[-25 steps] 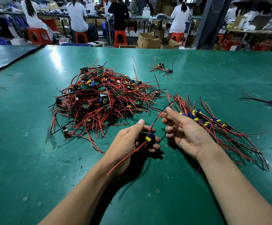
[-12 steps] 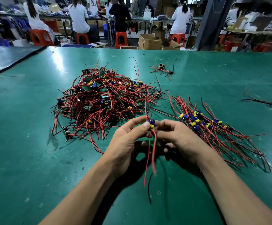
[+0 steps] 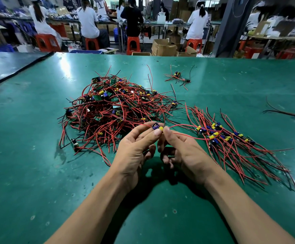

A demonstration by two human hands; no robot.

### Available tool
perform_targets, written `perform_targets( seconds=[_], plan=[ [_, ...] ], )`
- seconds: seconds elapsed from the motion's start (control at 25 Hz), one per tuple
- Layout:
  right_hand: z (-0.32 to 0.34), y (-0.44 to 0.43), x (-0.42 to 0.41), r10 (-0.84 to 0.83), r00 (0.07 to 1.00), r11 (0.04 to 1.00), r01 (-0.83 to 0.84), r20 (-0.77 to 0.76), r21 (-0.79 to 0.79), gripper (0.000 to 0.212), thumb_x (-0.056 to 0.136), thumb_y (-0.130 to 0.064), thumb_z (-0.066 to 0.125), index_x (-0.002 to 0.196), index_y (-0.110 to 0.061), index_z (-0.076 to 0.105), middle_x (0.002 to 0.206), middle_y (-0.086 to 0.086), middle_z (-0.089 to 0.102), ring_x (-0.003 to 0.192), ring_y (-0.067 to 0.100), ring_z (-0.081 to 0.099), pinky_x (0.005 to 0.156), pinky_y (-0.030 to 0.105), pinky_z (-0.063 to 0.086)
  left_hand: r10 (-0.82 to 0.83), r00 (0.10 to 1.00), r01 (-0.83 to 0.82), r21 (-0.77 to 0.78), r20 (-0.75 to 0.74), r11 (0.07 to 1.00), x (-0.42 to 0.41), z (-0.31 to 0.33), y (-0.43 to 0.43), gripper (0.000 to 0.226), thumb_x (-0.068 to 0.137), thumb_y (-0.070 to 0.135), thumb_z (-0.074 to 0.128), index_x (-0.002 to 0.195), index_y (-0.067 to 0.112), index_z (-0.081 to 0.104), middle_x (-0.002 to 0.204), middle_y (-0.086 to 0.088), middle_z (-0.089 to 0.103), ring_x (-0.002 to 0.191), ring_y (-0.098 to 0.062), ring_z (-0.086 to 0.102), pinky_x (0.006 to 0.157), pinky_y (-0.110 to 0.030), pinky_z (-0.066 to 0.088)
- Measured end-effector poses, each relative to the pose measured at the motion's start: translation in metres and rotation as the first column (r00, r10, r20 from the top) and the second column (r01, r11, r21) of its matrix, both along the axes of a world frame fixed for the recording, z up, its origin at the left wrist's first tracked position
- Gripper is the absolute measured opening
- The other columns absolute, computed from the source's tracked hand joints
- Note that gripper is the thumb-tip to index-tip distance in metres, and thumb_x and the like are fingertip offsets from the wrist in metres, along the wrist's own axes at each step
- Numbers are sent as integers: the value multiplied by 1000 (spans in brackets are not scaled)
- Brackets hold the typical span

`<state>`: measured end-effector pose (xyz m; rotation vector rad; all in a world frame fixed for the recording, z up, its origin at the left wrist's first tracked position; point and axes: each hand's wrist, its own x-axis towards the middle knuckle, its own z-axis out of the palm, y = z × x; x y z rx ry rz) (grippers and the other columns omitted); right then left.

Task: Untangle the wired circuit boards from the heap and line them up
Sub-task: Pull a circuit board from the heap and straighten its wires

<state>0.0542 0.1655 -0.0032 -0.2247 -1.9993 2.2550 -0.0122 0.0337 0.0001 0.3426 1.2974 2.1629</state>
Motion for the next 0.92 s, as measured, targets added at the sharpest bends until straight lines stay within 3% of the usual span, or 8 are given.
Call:
perform_targets(
  seconds=[0.12, 0.24, 0.32, 0.4, 0.52, 0.64, 0.8, 0.92],
  plan=[
    [-2, -1, -1, -82, 996, 997, 81, -30, -8, 30, 104, -37, 48, 93, -14, 62, 66, 1, 58, 52, 13, 52, 50, 26, 44, 36, 998, -36, 2, -50, 999, 1, -1, -1, 31, 70, 17, 79, 100, 18, 72, 104, 0, 76, 54, -4, 51, 50, -14, 37],
    [-2, -3, -3, -140, 990, 982, 142, 22, -122, 29, 102, -37, 52, 87, -13, 60, 62, -2, 54, 50, 10, 47, 50, 23, 40, 84, 985, -83, 8, -152, 996, 5, -1, 1, 33, 69, 12, 78, 101, 14, 70, 99, -3, 76, 46, -7, 49, 45, -14, 36],
    [-2, -4, -3, -97, 992, 973, 112, 82, -200, 31, 102, -40, 52, 85, -14, 58, 61, -3, 51, 49, 9, 45, 50, 22, 38, 122, 966, -118, 29, -227, 993, 7, -1, 3, 35, 68, 5, 78, 102, 7, 68, 96, -7, 76, 57, -7, 62, 48, -13, 43],
    [-1, -4, -3, -33, 992, 969, 61, 118, -241, 35, 102, -46, 48, 85, -17, 58, 63, -2, 51, 50, 10, 44, 50, 23, 37, 143, 948, -135, 45, -286, 990, 8, -3, 4, 36, 69, 0, 77, 103, 2, 67, 97, -11, 76, 78, -11, 70, 62, -15, 52],
    [-1, -4, -3, -6, 984, 971, 48, 176, -235, 36, 102, -49, 46, 91, -18, 60, 67, -2, 56, 55, 11, 49, 53, 25, 40, 158, 935, -154, 37, -319, 987, 9, -6, 3, 33, 72, -5, 76, 103, 3, 68, 99, -10, 76, 91, -16, 72, 77, -20, 55],
    [-2, -6, -2, -38, 973, 966, 94, 228, -241, 28, 101, -40, 51, 97, -15, 62, 71, -2, 62, 59, 12, 54, 58, 26, 42, 152, 919, -164, -1, -363, 987, 10, -5, 2, 32, 74, -4, 77, 103, 8, 70, 101, -5, 76, 99, -17, 71, 78, -18, 54],
    [2, 0, -2, -118, 980, 933, 165, 159, -321, 21, 101, -28, 54, 91, -11, 62, 71, 2, 59, 59, 13, 52, 57, 25, 43, 93, 901, -159, -122, -424, 980, 8, -7, 0, 34, 77, 3, 78, 106, 19, 70, 101, 4, 75, 81, -8, 69, 62, -17, 49],
    [9, 4, 3, -89, 991, 945, 114, 96, -305, 29, 95, -29, 53, 69, -19, 61, 65, 0, 49, 53, 11, 42, 52, 22, 34, -24, 985, -1, -146, -170, 989, 4, -6, 0, 20, 85, 5, 68, 103, 13, 69, 83, -5, 70, 58, -15, 62, 56, -27, 47]
  ],
)
